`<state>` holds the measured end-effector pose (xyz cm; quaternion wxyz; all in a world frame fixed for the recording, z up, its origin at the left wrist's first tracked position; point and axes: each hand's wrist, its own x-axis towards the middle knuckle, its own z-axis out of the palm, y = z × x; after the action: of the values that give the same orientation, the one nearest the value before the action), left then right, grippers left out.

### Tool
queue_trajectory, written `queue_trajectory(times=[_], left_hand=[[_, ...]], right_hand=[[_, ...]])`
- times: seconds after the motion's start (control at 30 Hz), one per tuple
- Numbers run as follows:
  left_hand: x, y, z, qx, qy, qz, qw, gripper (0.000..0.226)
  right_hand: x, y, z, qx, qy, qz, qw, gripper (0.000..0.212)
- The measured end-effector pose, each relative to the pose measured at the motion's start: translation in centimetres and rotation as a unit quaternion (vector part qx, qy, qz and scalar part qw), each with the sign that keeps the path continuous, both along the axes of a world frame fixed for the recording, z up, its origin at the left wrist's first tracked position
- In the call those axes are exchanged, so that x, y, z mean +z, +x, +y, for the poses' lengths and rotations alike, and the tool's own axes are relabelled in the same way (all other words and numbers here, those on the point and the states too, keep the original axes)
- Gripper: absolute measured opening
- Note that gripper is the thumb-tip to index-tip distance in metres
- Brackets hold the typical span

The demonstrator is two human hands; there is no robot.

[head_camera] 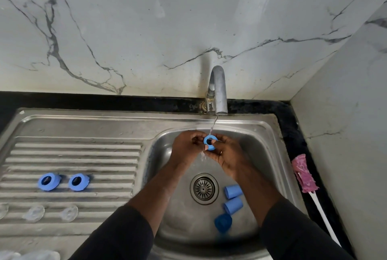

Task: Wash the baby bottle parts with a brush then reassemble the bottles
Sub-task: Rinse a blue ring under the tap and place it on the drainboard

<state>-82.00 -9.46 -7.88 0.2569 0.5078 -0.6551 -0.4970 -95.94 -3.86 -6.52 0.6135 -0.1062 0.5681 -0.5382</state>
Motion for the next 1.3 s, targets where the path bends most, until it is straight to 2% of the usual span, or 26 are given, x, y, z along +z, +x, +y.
queue_trajectory(times=[0.23,0.47,0.67,1.0,1.3], left_hand=[[-0.2,0.0,0.2,-0.004,0.025,-0.002,1.000,0.034],[1.3,-0.2,-0.5,0.009,0.005,0.012,1.000,0.029],[1.3,-0.4,-0.9,0.030,-0.001,0.030,0.999,0.030],[0.9,1.2,-0.2,0.048,-0.008,-0.006,0.999,0.027],[0.1,0.9,0.9,0.044,0.004,0.023,0.999,0.028]], right_hand=[[-0.2,-0.1,0.6,-0.021,0.022,-0.051,0.998,0.018],[0.5,0.1,-0.5,-0.035,0.002,-0.083,0.996,0.019],[1.0,0.0,-1.4,-0.022,-0.019,-0.078,0.997,0.027],[0.3,1.3,-1.0,0.029,-0.039,-0.095,0.994,0.036],[-0.6,0.8,0.8,0.000,-0.033,-0.095,0.995,0.036]])
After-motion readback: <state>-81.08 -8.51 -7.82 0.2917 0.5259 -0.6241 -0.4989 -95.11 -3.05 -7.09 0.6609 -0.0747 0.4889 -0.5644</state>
